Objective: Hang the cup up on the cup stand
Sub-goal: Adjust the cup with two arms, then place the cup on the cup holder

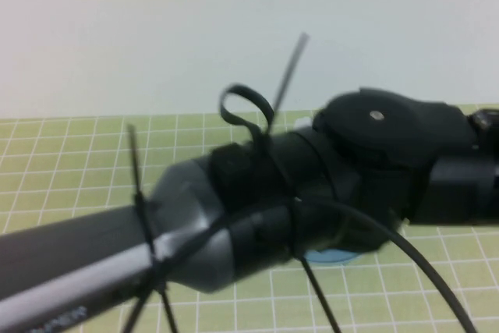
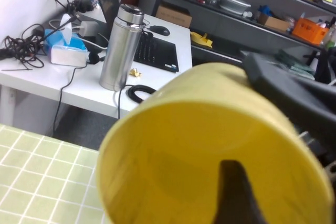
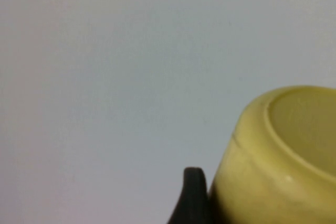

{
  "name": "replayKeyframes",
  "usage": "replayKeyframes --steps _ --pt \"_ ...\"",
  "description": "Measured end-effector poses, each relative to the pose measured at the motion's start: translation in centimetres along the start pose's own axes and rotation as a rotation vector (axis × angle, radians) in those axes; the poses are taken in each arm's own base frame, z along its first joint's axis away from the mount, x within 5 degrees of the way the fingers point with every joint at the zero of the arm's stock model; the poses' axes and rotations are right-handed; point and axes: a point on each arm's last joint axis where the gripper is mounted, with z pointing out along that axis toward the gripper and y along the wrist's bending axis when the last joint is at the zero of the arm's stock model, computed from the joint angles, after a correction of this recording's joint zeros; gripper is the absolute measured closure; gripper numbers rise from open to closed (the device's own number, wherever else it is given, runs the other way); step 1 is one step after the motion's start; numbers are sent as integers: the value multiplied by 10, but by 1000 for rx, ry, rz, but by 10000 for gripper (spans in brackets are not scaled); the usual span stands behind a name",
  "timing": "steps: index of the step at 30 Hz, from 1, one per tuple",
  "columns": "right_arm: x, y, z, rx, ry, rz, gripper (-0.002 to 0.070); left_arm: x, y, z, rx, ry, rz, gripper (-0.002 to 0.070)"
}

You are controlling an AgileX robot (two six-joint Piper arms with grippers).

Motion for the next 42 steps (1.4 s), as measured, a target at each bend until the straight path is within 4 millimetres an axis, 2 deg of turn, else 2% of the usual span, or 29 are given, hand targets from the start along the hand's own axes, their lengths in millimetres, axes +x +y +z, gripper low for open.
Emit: replayKeyframes --steps 5,10,16,19,21,23,28,32,37,42 --pt "-2 0 0 -2 -18 -39 94 -3 5 -12 12 66 5 240" --pt "-2 0 0 0 -27 -78 94 -1 20 -22 4 134 14 249" --pt "-3 0 0 1 -29 -146 94 -13 40 -47 -11 155 -9 313" --pt "-3 0 0 1 -29 -184 94 -20 51 -65 -41 178 -30 405" --pt "-2 0 0 1 -27 -213 94 -24 59 -78 -92 203 -43 521" --pt "-1 0 0 1 -13 -267 94 -31 64 -91 -147 207 -36 675" --pt "4 -5 6 23 53 -403 94 -53 68 -123 -286 167 17 675" --pt "9 -10 15 25 111 -472 94 -66 63 -150 -428 191 86 675" --pt "18 -20 30 11 206 -538 94 -71 57 -181 -660 276 155 675" --pt "28 -26 54 5 347 -651 94 -66 45 -209 -819 302 191 675"
